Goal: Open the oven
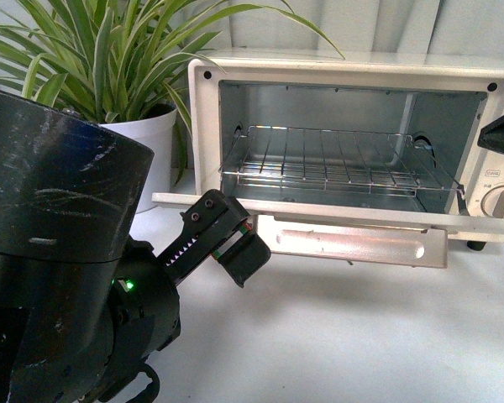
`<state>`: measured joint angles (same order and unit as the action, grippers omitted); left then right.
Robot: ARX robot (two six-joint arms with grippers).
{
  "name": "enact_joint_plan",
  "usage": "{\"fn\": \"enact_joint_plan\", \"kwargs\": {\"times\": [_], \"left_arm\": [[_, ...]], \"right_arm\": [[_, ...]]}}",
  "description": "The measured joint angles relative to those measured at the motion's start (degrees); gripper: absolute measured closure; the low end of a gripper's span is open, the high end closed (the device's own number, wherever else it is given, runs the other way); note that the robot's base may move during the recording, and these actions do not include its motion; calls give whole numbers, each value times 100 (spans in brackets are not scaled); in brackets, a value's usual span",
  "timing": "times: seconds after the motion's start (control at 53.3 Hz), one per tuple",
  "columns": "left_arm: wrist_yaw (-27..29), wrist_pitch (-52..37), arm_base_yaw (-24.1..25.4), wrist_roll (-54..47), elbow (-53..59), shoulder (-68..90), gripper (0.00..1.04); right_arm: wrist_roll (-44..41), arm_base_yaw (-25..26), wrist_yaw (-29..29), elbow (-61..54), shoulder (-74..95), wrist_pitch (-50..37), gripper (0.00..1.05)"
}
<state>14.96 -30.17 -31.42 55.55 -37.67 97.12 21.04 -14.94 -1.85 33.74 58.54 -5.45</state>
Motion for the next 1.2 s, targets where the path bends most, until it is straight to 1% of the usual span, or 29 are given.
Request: {"fn": "enact_joint_plan", "kwargs": {"times": [0.225, 0.375, 0.506, 0.975, 1.106, 1.2], "left_arm": [[282, 90, -26, -866, 122, -66, 7], [614, 72, -98, -1685, 232, -79, 7], [837, 55, -144, -2140, 275, -76, 7], [1698, 466, -485, -4103, 243, -74, 7], [1792, 481, -549, -4533, 225, -81, 7], [1694, 498, -584, -4747, 234, -197, 7]], "right_arm": [[0, 98, -90, -125, -4, -11, 9], [-2, 114, -146, -286, -4, -50, 9], [-4, 127, -179, -361, 2, -72, 9], [-94, 118, -291, -501, 72, -74, 9], [-151, 120, -348, -503, 92, -68, 9], [-179, 129, -413, -520, 92, -46, 9]]}}
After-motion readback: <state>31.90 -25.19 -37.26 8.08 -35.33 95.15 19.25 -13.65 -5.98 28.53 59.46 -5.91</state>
